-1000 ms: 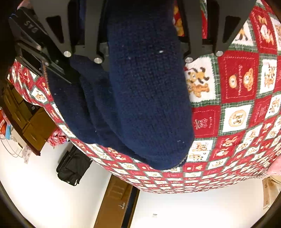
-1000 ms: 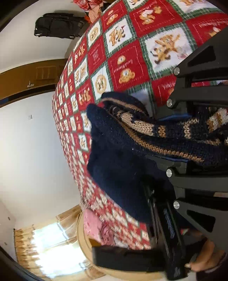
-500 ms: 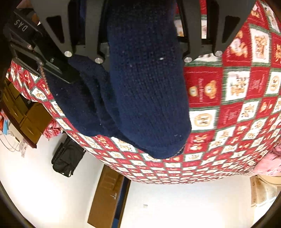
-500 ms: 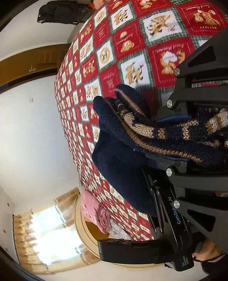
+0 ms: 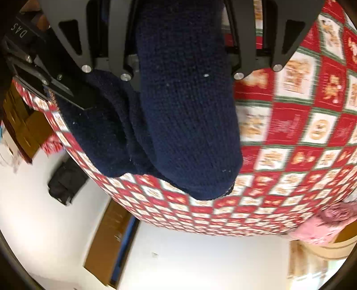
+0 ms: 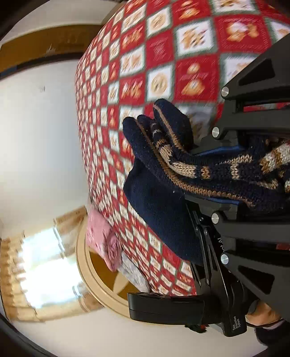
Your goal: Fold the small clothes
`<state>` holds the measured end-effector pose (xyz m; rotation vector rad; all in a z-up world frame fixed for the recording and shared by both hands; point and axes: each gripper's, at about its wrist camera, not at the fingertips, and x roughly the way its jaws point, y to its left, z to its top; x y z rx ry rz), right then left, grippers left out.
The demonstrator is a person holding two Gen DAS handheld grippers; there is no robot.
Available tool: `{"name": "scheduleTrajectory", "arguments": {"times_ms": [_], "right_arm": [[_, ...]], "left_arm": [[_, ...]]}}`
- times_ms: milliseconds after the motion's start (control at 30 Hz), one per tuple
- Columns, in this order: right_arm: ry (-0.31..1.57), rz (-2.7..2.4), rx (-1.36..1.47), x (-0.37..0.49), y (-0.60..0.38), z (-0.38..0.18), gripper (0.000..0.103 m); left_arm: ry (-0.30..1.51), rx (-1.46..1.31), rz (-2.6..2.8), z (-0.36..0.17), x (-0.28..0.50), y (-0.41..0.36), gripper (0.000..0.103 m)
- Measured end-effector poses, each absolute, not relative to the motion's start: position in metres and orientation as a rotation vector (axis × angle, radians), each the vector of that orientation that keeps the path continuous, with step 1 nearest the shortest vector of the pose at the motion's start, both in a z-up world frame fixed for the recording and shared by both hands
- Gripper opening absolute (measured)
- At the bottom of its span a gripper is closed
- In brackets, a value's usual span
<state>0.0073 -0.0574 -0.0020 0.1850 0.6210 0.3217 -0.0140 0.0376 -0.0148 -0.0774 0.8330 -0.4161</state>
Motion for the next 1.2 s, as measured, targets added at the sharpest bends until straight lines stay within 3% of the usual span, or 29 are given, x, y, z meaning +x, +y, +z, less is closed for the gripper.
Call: {"name": "scheduleTrajectory", "arguments": {"times_ms": [333, 500, 600, 667, 733, 767, 900, 967, 1033, 1200], "right_arm": [[0.475, 0.457, 0.192, 0.083, 0.012, 0.006, 0.03], [0.596, 0.367, 0.185, 0.143, 0.025, -0.06, 0.03], [0.698, 0.322, 0.178, 0.16, 0.023, -0.099, 0.031], [0.716, 0.34, 0.262, 0.165, 0.008, -0.104, 0.038], [0.747, 0.322, 0.284, 0.169, 0.001, -0.106, 0.055], [0.754, 0.33, 0.302, 0.168, -0.003, -0.106, 0.055], [0.666, 0.253, 0.278, 0.135, -0.011, -0.081, 0.055], [0.563, 0.195, 0.158, 0.102, -0.002, -0.058, 0.054], [0.55, 0.213, 0.081, 0.088, 0.009, -0.051, 0.034], [0.587, 0.324, -0.05, 0.065, 0.041, -0.059, 0.027]], "left_arm": [[0.727, -0.097, -0.212, 0.015, 0.026, 0.117, 0.049], [0.712, -0.008, -0.12, -0.007, 0.065, 0.136, 0.049], [0.838, -0.027, -0.101, -0.051, 0.09, 0.152, 0.051], [0.855, -0.109, -0.093, -0.069, 0.092, 0.171, 0.075], [0.853, -0.192, -0.103, -0.072, 0.088, 0.188, 0.09], [0.864, -0.201, -0.098, -0.074, 0.088, 0.192, 0.097], [0.877, -0.232, -0.089, -0.064, 0.073, 0.204, 0.098], [0.841, -0.174, -0.052, -0.05, 0.06, 0.201, 0.097], [0.795, -0.12, -0.008, -0.039, 0.042, 0.196, 0.097], [0.766, 0.022, 0.06, -0.044, 0.04, 0.183, 0.097]]}}
